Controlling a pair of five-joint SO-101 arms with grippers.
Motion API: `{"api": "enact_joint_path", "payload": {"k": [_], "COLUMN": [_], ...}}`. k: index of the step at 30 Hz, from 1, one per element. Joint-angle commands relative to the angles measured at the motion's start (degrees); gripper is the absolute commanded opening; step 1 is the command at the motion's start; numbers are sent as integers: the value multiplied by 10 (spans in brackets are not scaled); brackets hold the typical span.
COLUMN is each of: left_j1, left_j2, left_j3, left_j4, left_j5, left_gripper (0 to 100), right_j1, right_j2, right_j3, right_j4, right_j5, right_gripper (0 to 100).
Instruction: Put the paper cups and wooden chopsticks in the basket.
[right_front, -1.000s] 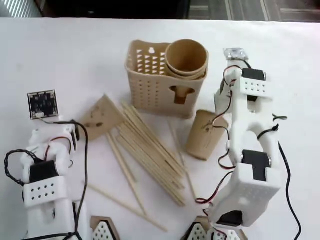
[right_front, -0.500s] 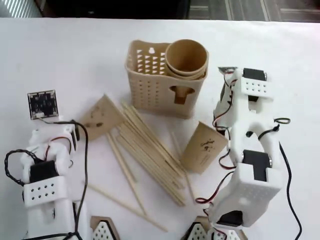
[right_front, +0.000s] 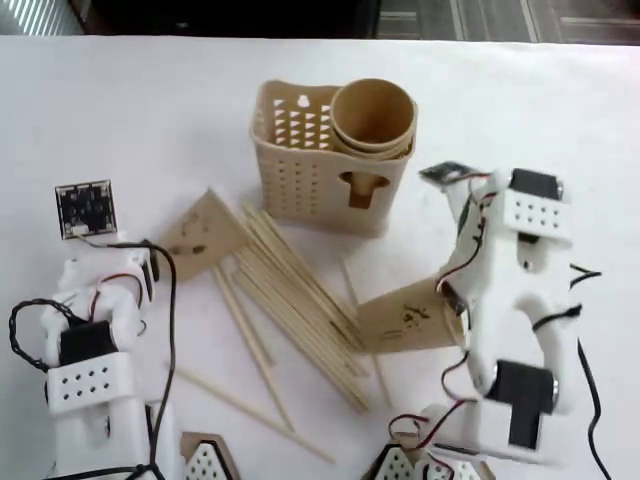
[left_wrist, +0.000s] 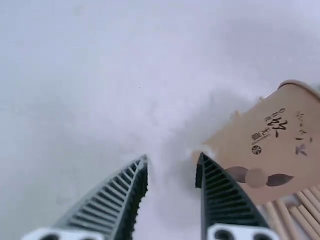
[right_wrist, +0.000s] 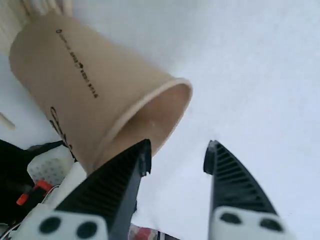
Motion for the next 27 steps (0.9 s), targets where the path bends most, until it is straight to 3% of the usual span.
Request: {"api": "enact_joint_path", "payload": {"k": [1,12,19,24,27], "left_j1": [-3,-3,-3,-3,-3], "left_j2": [-14,-14,-14,-14,-14], "left_j3": [-4,-4,-4,-4,-4], "left_j4": [-11,-11,-11,-11,-11], "left_j5": [3,3,3,3,3], "left_gripper": [169,169,169,169,169], "right_j1": [-7,42,-12,-34,-34], "right_j2": [-71,-241,-250,-249,-249], "right_j3": [6,11,98,149,178], "right_j4": [6,7,-5,-100,-137], "right_j5": [14,17,11,-76,-87], "right_gripper": [176,176,187,236,236]}}
